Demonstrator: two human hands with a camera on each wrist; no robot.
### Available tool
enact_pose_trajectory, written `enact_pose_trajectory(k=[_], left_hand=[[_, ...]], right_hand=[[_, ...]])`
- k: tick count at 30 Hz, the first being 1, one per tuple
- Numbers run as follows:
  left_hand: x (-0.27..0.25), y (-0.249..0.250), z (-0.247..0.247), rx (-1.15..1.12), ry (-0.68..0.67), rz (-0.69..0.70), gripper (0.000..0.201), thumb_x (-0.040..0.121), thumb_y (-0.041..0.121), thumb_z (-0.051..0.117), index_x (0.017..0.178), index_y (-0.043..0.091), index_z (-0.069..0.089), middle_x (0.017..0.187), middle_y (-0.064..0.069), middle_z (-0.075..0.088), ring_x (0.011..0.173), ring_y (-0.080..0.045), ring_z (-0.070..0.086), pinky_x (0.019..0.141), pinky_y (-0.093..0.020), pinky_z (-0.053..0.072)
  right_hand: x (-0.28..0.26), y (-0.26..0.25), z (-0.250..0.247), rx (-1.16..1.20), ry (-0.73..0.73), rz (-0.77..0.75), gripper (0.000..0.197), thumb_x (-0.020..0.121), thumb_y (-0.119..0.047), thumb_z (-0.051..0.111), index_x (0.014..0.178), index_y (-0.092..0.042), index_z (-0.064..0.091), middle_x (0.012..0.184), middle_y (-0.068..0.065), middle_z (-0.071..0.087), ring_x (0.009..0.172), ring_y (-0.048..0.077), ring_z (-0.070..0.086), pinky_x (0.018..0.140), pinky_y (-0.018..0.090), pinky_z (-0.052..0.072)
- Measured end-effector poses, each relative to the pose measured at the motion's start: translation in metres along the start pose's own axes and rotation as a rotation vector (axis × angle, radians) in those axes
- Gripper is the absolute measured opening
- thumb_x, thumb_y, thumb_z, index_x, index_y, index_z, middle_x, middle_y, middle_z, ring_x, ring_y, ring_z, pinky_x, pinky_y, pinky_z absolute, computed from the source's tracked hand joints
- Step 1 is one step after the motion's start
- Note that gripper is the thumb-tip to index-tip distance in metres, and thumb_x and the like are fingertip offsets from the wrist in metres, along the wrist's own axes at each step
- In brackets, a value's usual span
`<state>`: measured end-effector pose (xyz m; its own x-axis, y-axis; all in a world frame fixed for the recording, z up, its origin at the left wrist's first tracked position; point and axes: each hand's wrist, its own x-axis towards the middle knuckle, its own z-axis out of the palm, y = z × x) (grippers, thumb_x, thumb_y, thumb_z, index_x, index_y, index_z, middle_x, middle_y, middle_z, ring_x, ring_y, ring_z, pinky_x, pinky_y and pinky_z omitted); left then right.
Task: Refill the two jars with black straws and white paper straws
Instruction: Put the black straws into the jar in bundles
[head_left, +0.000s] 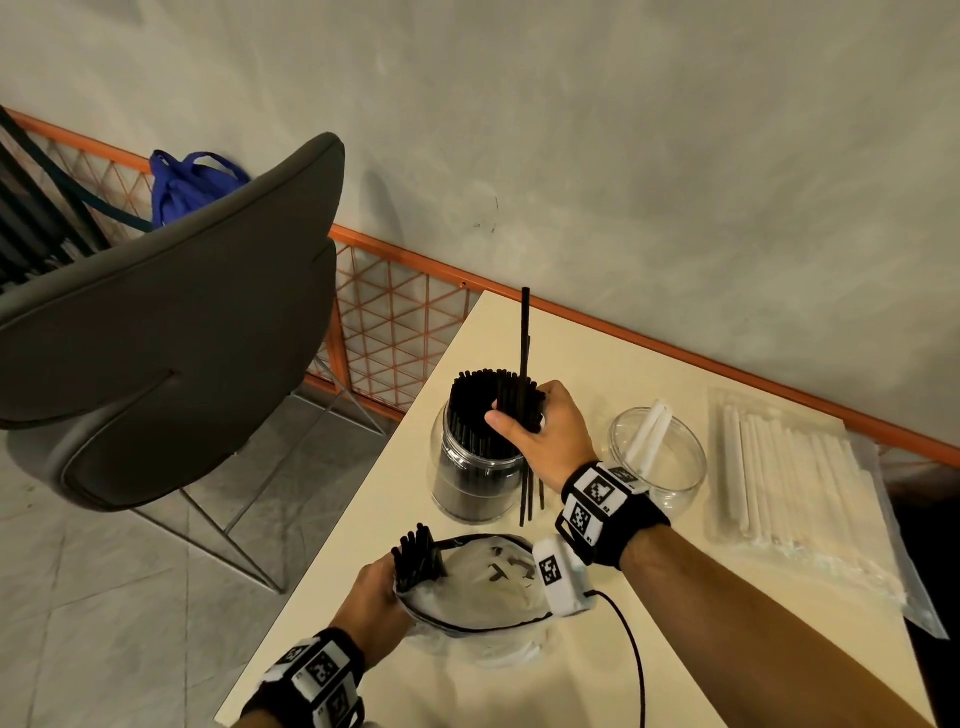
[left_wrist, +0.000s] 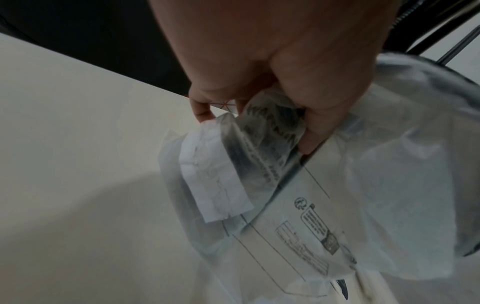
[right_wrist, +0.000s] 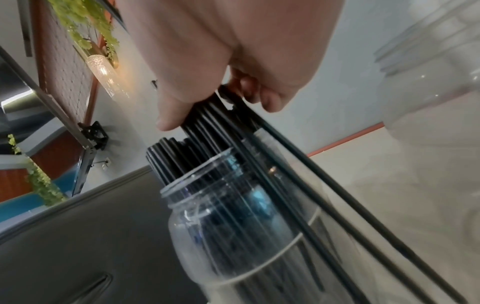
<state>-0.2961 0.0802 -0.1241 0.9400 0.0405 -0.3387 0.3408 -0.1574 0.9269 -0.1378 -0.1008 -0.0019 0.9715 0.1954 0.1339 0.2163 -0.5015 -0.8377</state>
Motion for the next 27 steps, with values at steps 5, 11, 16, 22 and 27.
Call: enact_pose_trajectory(k=[5, 11, 16, 22, 27], left_hand=[[-0.001, 0.000, -0.001, 0.129, -0.004, 0.065, 0.033, 0.056, 0.040, 0.057, 0.086, 0.032, 0.068, 0.087, 0.007, 0.072, 0.087, -0.013, 0.066, 0.082, -0.038, 0.055], [0.000, -0.004, -0.002, 0.152, 0.003, 0.064, 0.035, 0.056, 0.041, 0.055, 0.086, 0.028, 0.068, 0.087, 0.007, 0.072, 0.088, -0.013, 0.066, 0.083, -0.038, 0.054], [0.000, -0.001, 0.000, 0.177, 0.012, 0.075, 0.034, 0.058, 0.039, 0.059, 0.090, 0.029, 0.069, 0.088, 0.009, 0.072, 0.086, -0.004, 0.065, 0.080, -0.028, 0.054], [-0.001, 0.003, 0.000, 0.189, 0.002, 0.080, 0.037, 0.052, 0.044, 0.056, 0.086, 0.037, 0.067, 0.089, 0.022, 0.070, 0.086, 0.006, 0.062, 0.074, -0.012, 0.047], [0.000, 0.000, 0.000, 0.197, 0.013, 0.085, 0.041, 0.052, 0.044, 0.056, 0.089, 0.029, 0.069, 0.089, 0.010, 0.072, 0.088, -0.004, 0.065, 0.081, -0.028, 0.053]], right_hand=[[-0.003, 0.004, -0.001, -0.055, 0.002, -0.028, 0.029, 0.079, -0.035, 0.080, 0.079, -0.040, 0.052, 0.100, 0.008, 0.065, 0.090, 0.019, 0.064, 0.082, 0.029, 0.053], [-0.002, 0.014, -0.007, -0.117, 0.018, -0.049, 0.029, 0.078, -0.037, 0.080, 0.086, -0.013, 0.067, 0.083, 0.004, 0.059, 0.067, 0.021, 0.060, 0.064, 0.031, 0.054], [-0.008, 0.019, -0.010, -0.084, 0.058, -0.041, 0.016, 0.077, -0.047, 0.072, 0.077, -0.036, 0.060, 0.081, 0.003, 0.065, 0.067, 0.024, 0.068, 0.065, 0.043, 0.058], [-0.014, 0.013, -0.015, -0.175, 0.094, -0.082, 0.014, 0.082, -0.024, 0.077, 0.080, -0.015, 0.066, 0.073, 0.005, 0.066, 0.060, 0.020, 0.064, 0.060, 0.028, 0.053], [-0.011, 0.008, -0.019, -0.243, 0.050, -0.079, 0.016, 0.083, -0.020, 0.074, 0.097, -0.012, 0.071, 0.086, 0.002, 0.064, 0.061, 0.013, 0.059, 0.063, 0.009, 0.041]])
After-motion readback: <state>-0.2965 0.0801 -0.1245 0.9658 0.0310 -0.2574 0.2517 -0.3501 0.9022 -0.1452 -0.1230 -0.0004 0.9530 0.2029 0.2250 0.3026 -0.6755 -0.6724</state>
